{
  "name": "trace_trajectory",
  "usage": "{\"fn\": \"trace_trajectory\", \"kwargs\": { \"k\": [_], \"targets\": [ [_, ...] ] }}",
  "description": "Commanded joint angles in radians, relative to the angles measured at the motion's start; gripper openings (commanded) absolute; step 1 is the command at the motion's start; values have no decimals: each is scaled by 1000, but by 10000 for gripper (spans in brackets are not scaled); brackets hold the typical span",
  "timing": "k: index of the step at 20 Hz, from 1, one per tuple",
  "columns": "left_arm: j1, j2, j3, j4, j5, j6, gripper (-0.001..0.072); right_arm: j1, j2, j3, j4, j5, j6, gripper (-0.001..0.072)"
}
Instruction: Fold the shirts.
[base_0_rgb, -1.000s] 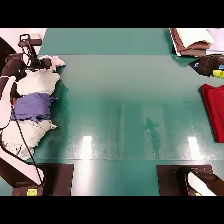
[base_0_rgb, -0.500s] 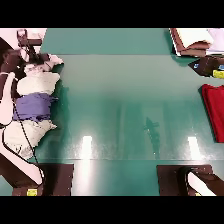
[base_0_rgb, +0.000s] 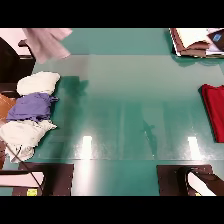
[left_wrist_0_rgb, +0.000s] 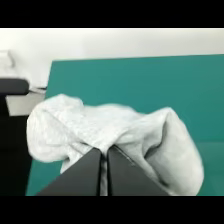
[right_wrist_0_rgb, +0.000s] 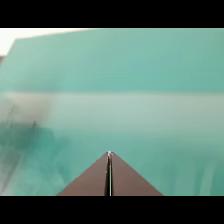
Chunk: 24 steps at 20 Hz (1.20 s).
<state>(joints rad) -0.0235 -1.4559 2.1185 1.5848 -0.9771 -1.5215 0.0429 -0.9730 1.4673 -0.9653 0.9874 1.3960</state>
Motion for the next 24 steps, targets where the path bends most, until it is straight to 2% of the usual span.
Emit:
{"fn": "trace_trajectory", "kwargs": {
  "k": [1,4,8,9,10,12,14,18,22,24],
  "targets": [
    [-151,172,-68,-5,-122,36,19,1,0,84,-2,-14,-2,14],
    [-313,179,-171,-84,-217,-1,20,2,0,112,6,4,-2,14],
    [-573,105,-306,-272,-169,4,40,2,2,135,7,72,-1,15],
    [-634,80,-333,-299,-132,3,362,2,9,134,5,88,-1,14],
    [-681,55,-351,-311,-89,3,621,2,16,134,6,102,-1,14],
    [-718,17,-353,-307,-26,4,621,2,32,134,6,109,-1,14],
    [-665,21,-335,-274,-53,3,622,1,54,134,5,109,-1,14],
    [-373,33,-352,-235,-225,2,621,2,82,134,5,116,-1,14],
    [-135,33,-601,-333,-262,10,621,2,82,134,6,116,-1,14],
    [-93,31,-775,-410,-200,72,621,2,76,134,6,116,1,14]
  ]
}}
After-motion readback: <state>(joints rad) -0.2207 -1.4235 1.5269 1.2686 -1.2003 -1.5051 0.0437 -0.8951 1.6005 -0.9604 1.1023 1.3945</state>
